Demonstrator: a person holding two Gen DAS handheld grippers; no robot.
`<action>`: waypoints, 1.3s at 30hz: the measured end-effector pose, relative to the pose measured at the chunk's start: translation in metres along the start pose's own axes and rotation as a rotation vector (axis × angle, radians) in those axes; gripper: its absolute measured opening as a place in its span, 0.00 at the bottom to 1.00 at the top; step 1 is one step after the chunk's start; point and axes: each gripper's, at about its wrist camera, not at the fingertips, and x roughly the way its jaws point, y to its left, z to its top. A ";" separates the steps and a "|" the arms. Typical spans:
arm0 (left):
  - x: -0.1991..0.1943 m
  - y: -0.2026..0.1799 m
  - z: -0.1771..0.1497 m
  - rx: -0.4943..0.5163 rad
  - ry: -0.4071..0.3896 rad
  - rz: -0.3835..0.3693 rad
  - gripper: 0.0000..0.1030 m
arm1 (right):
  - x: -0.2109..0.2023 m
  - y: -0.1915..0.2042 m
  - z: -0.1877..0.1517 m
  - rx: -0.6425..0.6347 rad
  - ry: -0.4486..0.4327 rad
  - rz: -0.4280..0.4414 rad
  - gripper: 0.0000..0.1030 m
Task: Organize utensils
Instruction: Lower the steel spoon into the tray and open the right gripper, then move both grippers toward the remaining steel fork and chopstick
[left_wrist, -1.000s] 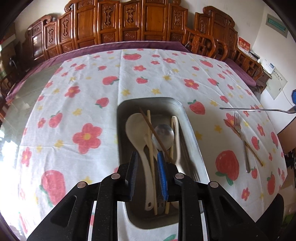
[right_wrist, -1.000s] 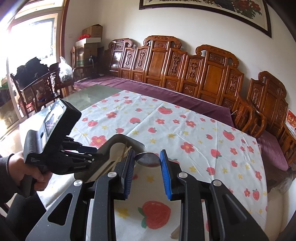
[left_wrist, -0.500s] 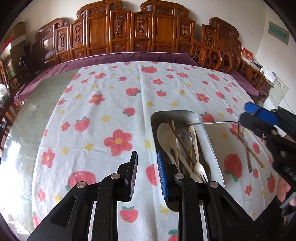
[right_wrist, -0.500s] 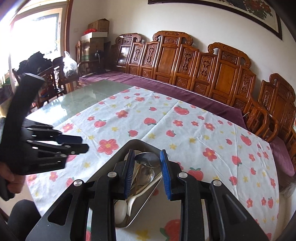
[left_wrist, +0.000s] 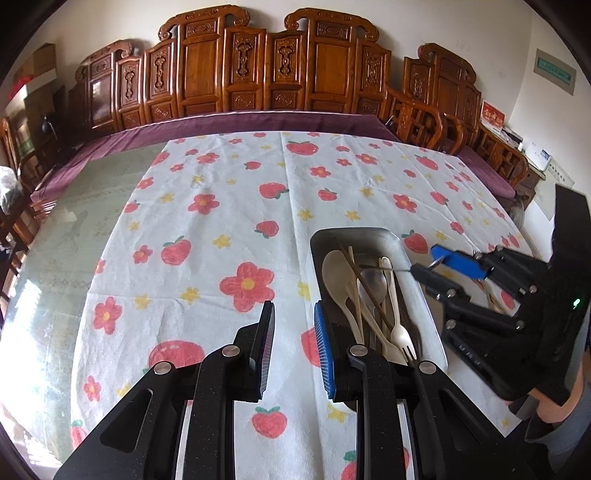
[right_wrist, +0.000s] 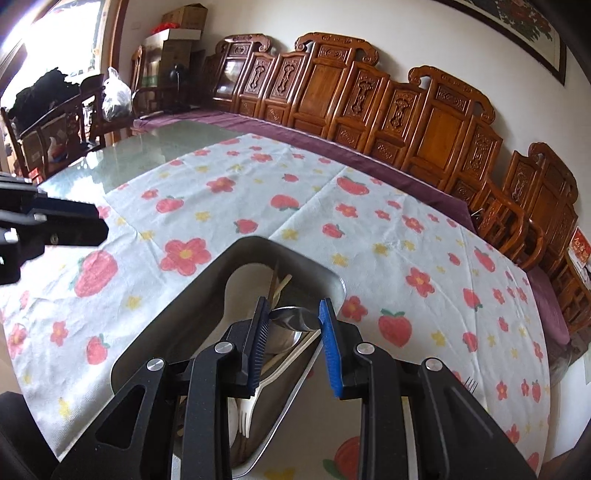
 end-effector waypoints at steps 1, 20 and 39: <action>-0.001 0.000 0.000 0.000 -0.001 0.001 0.20 | 0.002 0.002 -0.003 -0.001 0.009 0.000 0.30; -0.007 -0.003 -0.001 0.006 -0.007 0.010 0.20 | 0.010 0.017 -0.033 0.097 0.135 0.141 0.30; -0.012 -0.096 -0.007 0.096 -0.021 -0.061 0.42 | -0.089 -0.139 -0.115 0.197 0.036 0.046 0.30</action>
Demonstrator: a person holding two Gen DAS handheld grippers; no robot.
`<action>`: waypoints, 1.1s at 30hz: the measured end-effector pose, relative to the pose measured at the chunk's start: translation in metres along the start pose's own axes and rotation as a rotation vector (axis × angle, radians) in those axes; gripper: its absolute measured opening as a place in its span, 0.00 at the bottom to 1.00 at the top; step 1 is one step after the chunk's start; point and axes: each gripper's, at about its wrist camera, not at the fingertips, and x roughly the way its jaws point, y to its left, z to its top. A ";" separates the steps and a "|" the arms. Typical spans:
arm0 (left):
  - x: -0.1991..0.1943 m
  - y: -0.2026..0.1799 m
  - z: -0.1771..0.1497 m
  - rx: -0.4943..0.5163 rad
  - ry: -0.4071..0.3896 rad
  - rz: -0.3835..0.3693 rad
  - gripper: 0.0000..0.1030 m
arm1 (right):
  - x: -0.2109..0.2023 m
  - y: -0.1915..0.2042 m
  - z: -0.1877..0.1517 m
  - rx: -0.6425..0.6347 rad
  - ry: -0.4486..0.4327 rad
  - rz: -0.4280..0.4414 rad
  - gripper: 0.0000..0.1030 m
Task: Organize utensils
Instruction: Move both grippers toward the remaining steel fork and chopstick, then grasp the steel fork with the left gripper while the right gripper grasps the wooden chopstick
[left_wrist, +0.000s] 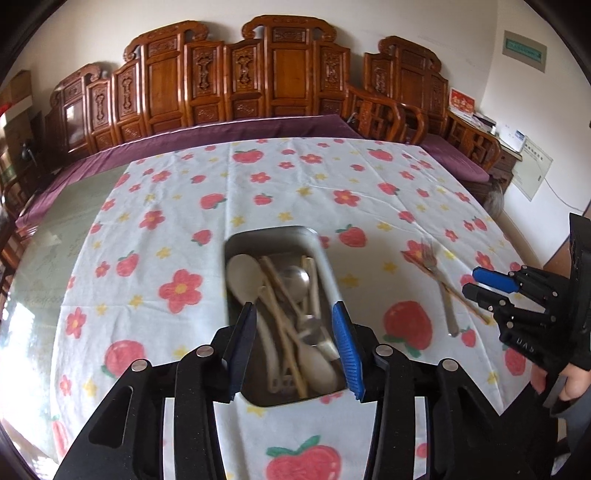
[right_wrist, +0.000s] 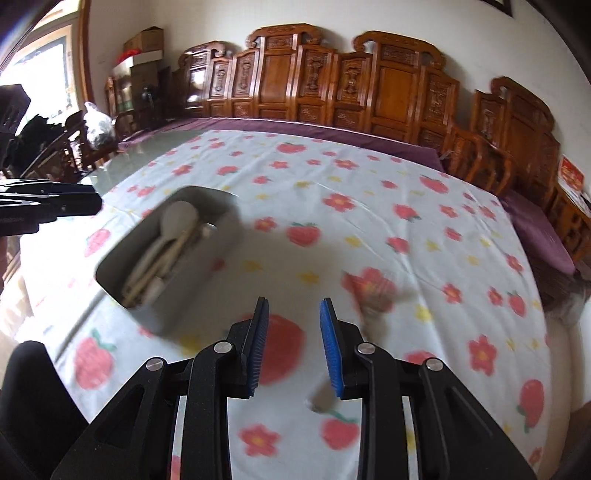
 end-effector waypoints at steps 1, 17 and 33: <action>0.003 -0.008 0.001 0.008 0.000 -0.010 0.43 | -0.001 -0.013 -0.006 0.016 0.006 -0.012 0.30; 0.095 -0.138 0.009 0.130 0.102 -0.103 0.48 | 0.021 -0.101 -0.082 0.116 0.107 -0.045 0.44; 0.182 -0.210 0.015 0.170 0.208 -0.164 0.23 | 0.026 -0.133 -0.091 0.171 0.125 -0.071 0.44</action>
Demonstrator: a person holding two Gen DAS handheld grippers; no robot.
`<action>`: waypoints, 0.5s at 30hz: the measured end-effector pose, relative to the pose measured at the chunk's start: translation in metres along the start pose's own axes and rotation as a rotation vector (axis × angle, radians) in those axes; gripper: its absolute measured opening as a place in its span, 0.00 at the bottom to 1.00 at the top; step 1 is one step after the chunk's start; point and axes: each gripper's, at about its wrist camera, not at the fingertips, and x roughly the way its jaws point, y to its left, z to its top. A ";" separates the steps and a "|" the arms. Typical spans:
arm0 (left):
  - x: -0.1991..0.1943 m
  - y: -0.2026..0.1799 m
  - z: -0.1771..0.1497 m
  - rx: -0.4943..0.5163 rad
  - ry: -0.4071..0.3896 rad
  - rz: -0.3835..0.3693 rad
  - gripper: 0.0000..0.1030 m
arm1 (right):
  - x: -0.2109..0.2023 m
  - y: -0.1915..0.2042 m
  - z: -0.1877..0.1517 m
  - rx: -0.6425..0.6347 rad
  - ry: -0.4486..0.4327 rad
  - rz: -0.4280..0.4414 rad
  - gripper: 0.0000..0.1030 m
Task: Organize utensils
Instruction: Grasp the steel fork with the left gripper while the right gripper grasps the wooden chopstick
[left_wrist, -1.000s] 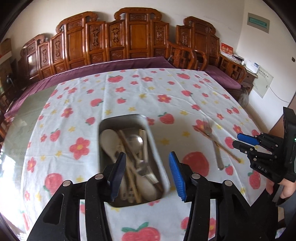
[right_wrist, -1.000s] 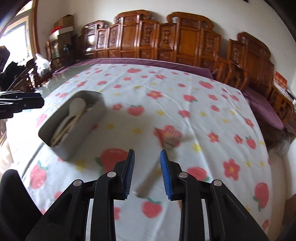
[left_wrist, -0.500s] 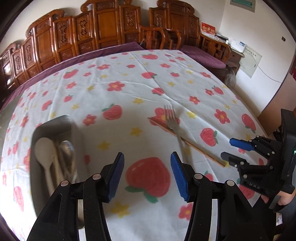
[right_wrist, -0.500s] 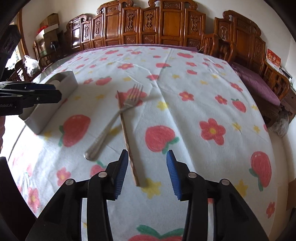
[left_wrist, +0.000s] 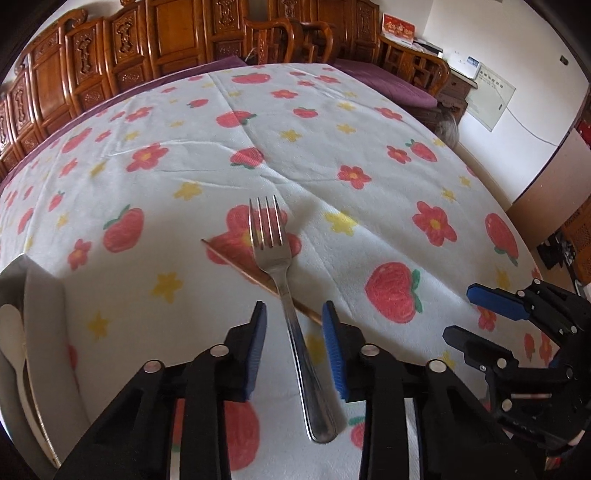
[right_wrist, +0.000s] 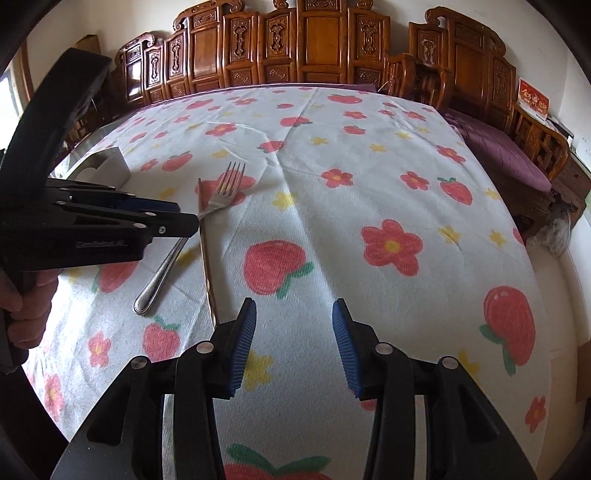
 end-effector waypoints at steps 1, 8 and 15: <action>0.004 -0.001 0.000 0.001 0.010 0.006 0.18 | 0.000 0.000 0.000 0.001 0.000 0.001 0.44; 0.012 -0.001 0.002 0.000 0.024 0.024 0.11 | 0.001 0.002 0.000 -0.004 0.002 0.007 0.44; 0.013 0.003 0.002 -0.014 0.022 0.026 0.07 | -0.001 0.004 0.000 -0.004 0.000 0.008 0.44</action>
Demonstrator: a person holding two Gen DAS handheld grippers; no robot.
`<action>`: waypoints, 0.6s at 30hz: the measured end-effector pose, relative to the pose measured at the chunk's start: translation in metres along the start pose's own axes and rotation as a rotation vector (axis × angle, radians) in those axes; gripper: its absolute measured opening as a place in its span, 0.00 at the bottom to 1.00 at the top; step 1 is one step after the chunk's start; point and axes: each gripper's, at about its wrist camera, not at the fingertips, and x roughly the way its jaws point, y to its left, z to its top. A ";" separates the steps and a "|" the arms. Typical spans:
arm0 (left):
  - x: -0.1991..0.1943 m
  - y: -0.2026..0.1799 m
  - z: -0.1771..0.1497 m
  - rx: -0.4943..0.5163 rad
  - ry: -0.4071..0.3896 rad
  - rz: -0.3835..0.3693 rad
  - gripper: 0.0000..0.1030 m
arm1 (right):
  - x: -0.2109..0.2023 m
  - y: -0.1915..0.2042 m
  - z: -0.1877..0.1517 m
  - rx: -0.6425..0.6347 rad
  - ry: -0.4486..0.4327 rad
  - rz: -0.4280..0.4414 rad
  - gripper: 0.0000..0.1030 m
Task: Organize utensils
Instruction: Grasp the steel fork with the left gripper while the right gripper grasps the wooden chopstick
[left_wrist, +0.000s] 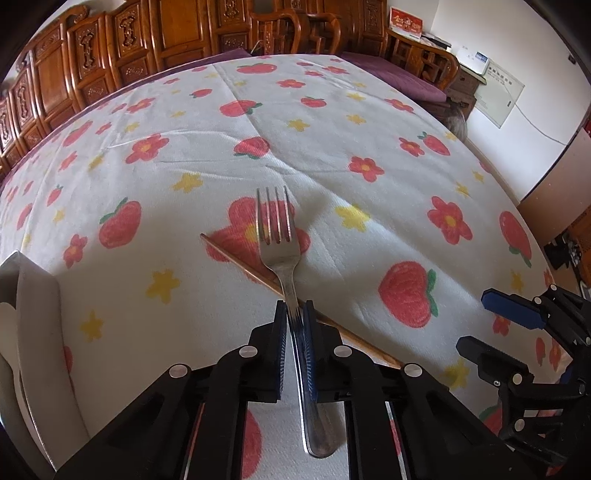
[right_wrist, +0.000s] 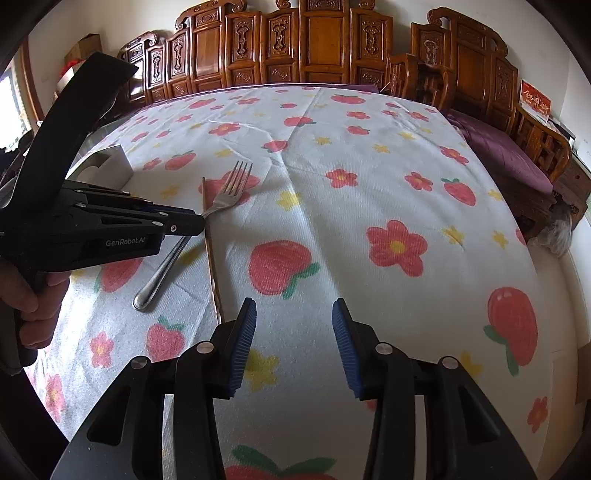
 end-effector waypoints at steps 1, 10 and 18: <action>0.000 0.001 0.000 -0.003 -0.001 0.000 0.07 | 0.000 0.000 0.000 -0.001 0.000 0.000 0.44; -0.009 -0.004 -0.002 0.034 -0.019 0.005 0.06 | 0.000 0.000 0.001 -0.004 0.000 0.001 0.44; -0.037 0.006 0.000 0.016 -0.070 -0.006 0.06 | 0.002 0.011 0.004 -0.023 -0.005 0.022 0.44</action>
